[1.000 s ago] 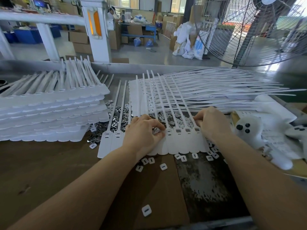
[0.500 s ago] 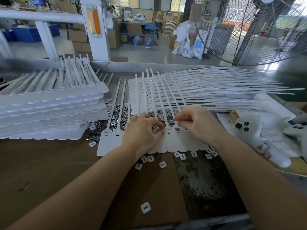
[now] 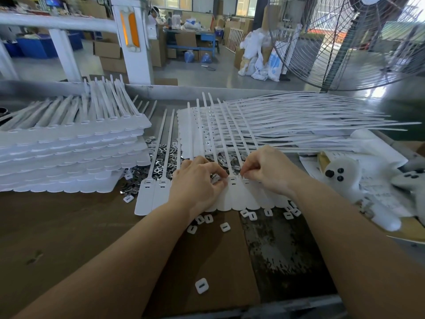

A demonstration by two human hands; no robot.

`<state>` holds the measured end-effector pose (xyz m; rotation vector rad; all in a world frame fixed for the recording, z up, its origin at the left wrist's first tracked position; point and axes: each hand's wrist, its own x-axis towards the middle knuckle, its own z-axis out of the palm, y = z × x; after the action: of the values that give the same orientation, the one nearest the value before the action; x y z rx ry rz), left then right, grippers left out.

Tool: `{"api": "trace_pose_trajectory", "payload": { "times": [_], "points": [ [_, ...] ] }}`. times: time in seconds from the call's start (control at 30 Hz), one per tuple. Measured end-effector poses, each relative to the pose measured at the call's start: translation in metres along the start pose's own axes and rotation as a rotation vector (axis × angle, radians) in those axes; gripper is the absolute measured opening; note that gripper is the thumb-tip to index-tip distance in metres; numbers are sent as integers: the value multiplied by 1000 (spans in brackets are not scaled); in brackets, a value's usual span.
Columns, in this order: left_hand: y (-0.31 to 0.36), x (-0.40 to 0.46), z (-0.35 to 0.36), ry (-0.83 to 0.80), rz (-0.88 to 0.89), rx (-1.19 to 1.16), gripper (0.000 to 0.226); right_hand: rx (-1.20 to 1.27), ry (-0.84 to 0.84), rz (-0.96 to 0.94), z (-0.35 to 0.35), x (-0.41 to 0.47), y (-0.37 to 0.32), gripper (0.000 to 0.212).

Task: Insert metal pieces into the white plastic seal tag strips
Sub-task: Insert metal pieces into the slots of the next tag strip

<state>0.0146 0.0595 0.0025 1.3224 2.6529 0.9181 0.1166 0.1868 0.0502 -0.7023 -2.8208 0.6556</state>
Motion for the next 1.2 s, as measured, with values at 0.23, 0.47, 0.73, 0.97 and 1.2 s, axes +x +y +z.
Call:
{"api": "trace_pose_trajectory", "payload": {
  "times": [0.23,0.47,0.73,0.97,1.2],
  "points": [
    [0,0,1,11,0,-2,18,18,-59,33,-6,3,-5,11],
    [0,0,0,-3,0,-2,19,85,-16,158,-5,6,-5,14],
    [0,0,-2,-21,-16,-29,17,160,101,118,1,0,4,7],
    [0,0,-1,-25,-13,-45,15,-70,370,246,-1,0,29,21],
    [1,0,-2,-34,-21,-36,17,-268,208,294,1,-2,33,26]
  ]
}}
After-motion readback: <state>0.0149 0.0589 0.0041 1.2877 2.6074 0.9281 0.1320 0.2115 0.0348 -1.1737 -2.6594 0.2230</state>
